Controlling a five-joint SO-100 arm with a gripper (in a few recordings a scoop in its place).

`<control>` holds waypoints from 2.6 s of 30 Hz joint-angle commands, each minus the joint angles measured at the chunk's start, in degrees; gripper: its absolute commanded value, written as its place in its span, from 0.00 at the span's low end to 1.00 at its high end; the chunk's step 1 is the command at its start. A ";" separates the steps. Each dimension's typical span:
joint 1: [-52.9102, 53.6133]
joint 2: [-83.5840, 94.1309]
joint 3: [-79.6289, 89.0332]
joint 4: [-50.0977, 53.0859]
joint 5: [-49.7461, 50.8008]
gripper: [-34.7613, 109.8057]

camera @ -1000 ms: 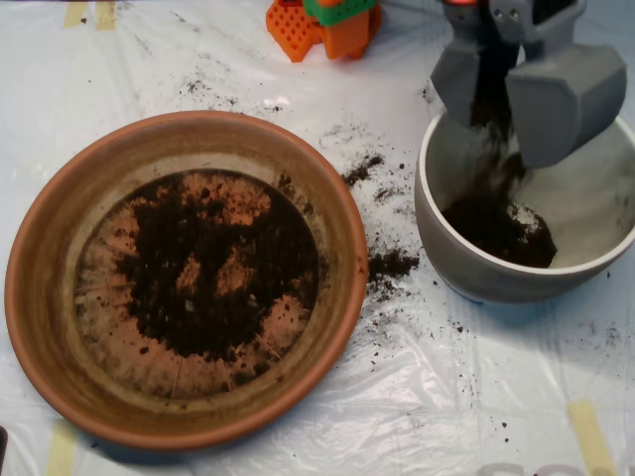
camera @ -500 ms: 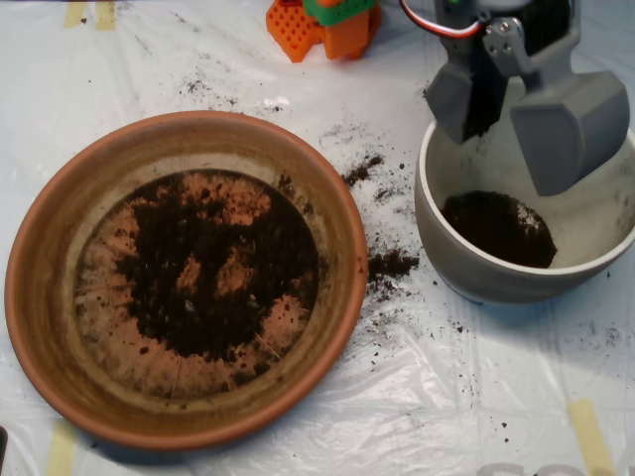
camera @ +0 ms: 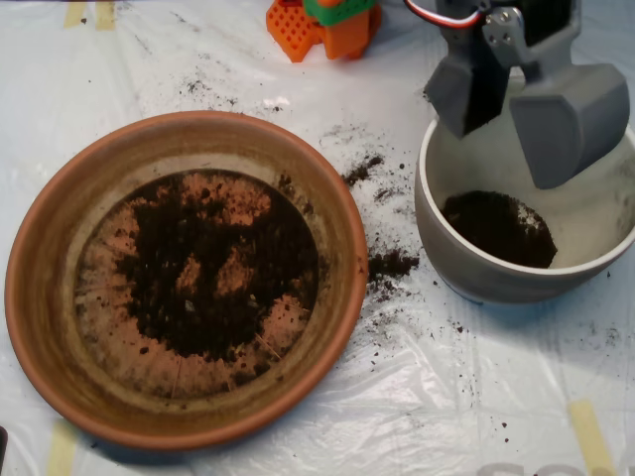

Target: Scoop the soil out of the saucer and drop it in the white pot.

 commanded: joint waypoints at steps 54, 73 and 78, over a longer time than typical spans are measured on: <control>43.59 3.96 43.59 -28.83 -18.19 0.44; 36.04 -2.20 44.30 -32.96 -20.21 0.44; 38.41 -0.53 47.37 -33.93 -21.97 0.44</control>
